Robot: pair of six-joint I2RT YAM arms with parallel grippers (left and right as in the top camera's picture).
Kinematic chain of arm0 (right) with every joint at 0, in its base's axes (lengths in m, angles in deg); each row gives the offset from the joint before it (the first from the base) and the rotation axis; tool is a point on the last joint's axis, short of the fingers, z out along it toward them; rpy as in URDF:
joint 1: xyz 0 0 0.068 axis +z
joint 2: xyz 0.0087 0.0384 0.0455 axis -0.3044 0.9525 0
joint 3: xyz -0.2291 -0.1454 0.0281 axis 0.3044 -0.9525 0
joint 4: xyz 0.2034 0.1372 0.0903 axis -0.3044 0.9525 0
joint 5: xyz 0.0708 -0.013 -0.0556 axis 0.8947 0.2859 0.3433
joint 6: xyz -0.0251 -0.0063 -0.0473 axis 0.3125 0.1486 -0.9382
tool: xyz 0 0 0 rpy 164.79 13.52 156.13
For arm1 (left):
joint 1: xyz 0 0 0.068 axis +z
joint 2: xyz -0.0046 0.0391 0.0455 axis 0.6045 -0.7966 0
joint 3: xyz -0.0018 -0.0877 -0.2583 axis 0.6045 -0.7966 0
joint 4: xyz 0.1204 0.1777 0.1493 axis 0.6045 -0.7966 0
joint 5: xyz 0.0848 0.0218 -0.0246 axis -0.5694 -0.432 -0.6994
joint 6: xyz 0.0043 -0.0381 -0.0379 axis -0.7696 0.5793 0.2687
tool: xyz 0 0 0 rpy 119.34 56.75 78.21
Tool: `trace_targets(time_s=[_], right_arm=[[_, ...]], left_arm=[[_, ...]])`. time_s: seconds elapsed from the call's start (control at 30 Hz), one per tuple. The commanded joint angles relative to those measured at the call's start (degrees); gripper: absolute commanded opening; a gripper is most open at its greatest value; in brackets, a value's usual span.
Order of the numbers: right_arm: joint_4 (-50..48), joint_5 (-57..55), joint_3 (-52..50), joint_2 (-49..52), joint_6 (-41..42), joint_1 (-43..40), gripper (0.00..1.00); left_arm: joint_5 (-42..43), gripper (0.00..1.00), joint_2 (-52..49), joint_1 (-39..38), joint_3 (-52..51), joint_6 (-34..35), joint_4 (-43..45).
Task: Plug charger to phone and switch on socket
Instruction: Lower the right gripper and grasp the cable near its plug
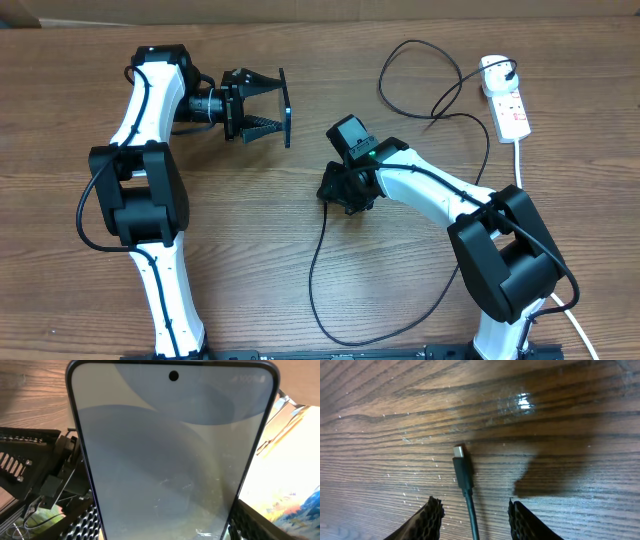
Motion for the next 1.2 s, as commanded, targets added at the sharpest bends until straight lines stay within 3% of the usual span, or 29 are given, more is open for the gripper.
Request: trace_targets(time_s=[0.0,1.17], right_arm=[[-0.68,0.52,0.33,0.98,0.37,0.24,0.43],[-3.3,0.83,0.31,5.05,0.37,0.28,0.25]], left_arm=[[1.36,0.56,2.03,-0.07,1.51,-1.31,-0.22],[0.5,0.56,2.03,-0.04,1.51,-1.29,-0.22]])
